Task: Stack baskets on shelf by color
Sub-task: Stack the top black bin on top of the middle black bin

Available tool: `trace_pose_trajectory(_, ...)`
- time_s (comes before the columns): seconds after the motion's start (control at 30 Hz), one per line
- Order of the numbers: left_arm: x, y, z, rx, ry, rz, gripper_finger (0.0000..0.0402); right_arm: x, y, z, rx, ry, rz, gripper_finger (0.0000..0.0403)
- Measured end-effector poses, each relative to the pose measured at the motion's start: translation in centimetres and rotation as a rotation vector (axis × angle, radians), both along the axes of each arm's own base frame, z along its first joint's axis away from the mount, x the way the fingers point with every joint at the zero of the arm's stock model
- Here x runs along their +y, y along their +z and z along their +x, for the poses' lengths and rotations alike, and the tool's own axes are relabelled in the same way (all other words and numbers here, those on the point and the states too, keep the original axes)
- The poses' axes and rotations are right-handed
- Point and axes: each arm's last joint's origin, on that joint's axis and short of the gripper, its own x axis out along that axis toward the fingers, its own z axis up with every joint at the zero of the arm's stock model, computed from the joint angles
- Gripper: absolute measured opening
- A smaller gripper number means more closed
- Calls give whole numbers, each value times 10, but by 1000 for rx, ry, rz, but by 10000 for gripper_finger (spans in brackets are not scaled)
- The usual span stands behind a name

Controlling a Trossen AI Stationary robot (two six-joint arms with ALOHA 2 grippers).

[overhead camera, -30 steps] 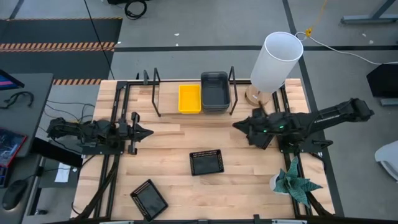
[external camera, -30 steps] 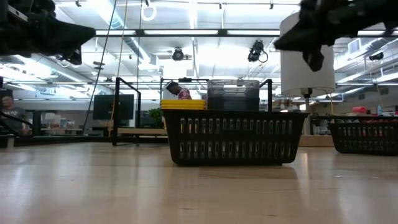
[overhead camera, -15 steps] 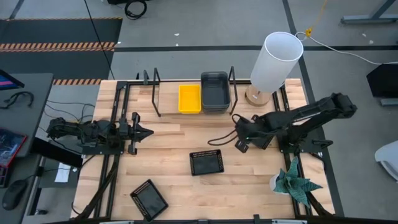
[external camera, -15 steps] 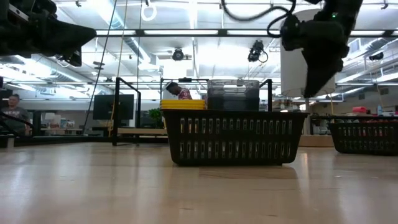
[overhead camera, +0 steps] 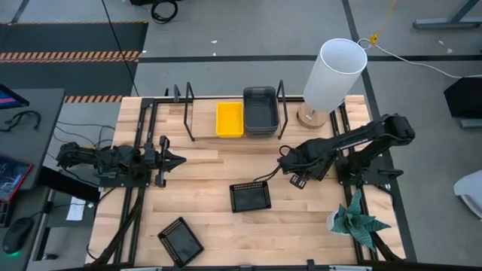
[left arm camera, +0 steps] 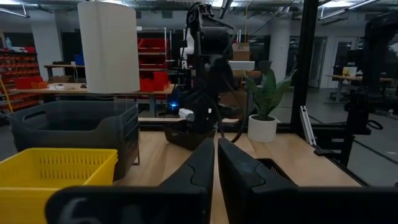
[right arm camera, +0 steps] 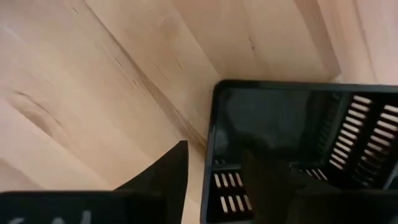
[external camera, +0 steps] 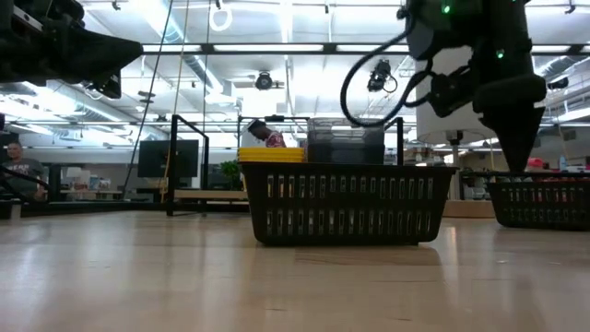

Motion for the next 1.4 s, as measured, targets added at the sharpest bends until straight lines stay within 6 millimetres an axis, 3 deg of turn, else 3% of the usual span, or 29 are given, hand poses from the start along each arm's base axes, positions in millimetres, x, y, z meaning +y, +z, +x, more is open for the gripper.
trace_pose_trajectory(0.37,0,0,0,0,0,0,17,-9,-25,14,76,20,-1,138)
trace_pose_trajectory(0.63,0,0,0,0,0,0,29,-19,-44,23,121,19,9,132)
trace_pose_trajectory(0.8,0,0,0,0,0,0,30,-23,-53,27,135,24,29,101)
trace_pose_trajectory(0.93,0,0,0,0,0,0,22,-21,-56,28,143,37,42,48)
trace_pose_trajectory(1.03,0,0,0,0,0,0,19,-15,-54,28,133,46,52,10)
trace_pose_trajectory(1.2,0,0,0,-1,0,0,24,-7,-44,25,90,14,78,13)
trace_pose_trajectory(1.4,0,0,0,-1,0,0,33,1,-7,37,-48,5,95,6)
